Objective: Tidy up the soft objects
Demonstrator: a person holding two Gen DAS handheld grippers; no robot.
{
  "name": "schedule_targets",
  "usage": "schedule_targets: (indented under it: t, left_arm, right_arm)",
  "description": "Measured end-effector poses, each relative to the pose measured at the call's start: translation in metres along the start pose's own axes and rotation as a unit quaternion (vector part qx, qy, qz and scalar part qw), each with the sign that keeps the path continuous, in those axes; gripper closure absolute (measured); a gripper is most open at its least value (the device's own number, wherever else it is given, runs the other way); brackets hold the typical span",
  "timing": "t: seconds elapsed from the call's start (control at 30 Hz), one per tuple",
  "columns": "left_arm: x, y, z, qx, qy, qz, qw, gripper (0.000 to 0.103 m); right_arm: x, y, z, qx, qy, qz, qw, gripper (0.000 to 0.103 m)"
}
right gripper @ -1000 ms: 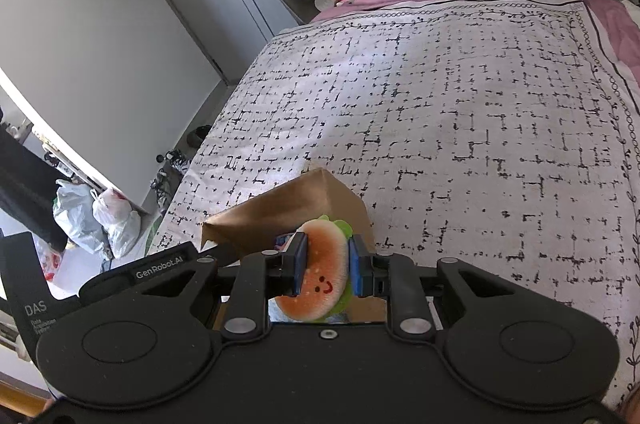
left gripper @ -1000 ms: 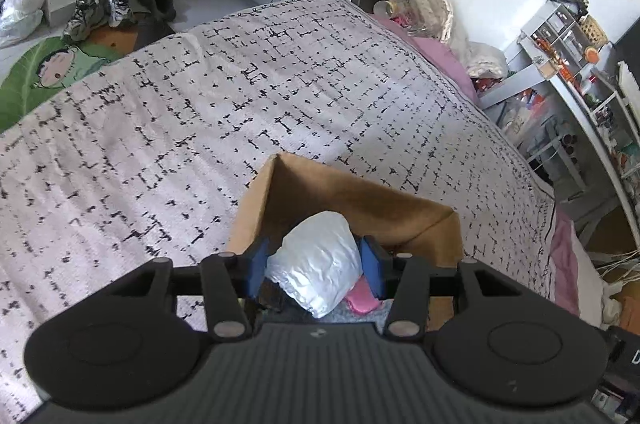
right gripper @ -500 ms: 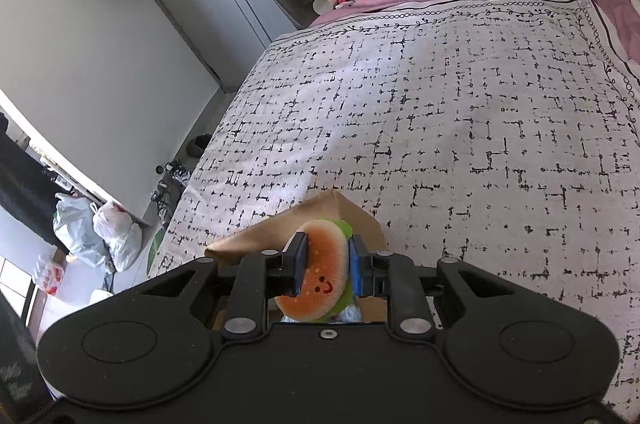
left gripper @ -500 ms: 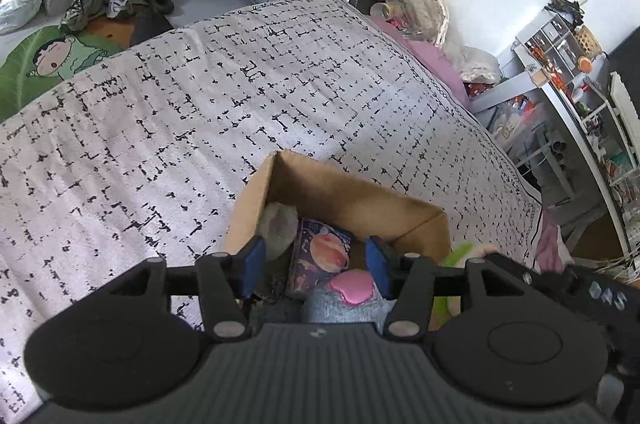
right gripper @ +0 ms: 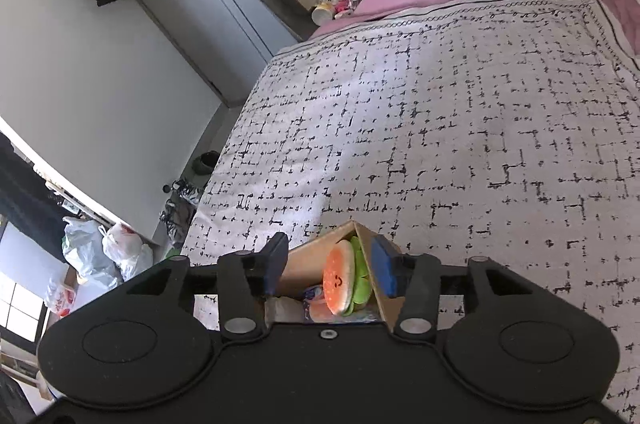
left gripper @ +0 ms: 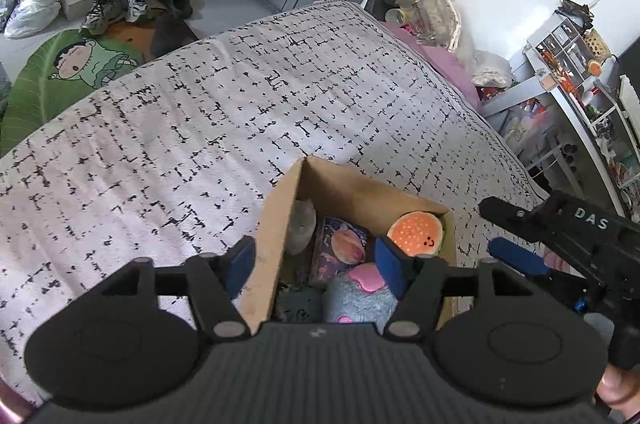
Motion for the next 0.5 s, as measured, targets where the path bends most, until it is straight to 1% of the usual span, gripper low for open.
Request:
schedule_targets:
  t: [0.17,0.37,0.4,0.43,0.5]
  left_arm:
    - [-0.004,-0.004,-0.011,-0.002,0.009,0.001,1.0,0.028]
    - [-0.015,-0.014,-0.029,-0.007,0.021,0.013,0.9997,0.027]
    - [-0.017,-0.016,-0.033,-0.008,0.023,0.015,0.9996,0.027]
    - [-0.019,-0.018,-0.037,-0.009,0.025,0.017,0.9995,0.026]
    - [-0.023,-0.023,-0.044,-0.01,0.031,0.022,0.9992,0.024]
  right_arm:
    - [-0.007,-0.005,-0.017,0.003,0.001,0.002,1.0,0.056]
    - [-0.014,-0.014,-0.042,0.002,0.002,-0.01,1.0,0.055]
    - [-0.015,-0.015,-0.047,0.002,0.003,-0.011,1.0,0.053]
    - [-0.016,-0.016,-0.051,0.002,0.002,-0.012,1.0,0.047]
    - [-0.018,-0.019,-0.061,-0.001,-0.002,-0.015,1.0,0.038]
Point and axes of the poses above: each gripper's, at about its wrist camera, not at the fingertips, and z roughly the way its jaws point, x to its left, y to its top, the point moved 7 cm from there along z, roughly the way its jaws point, and after that the axes turned 9 degrees about x, right-handed, at the moved point
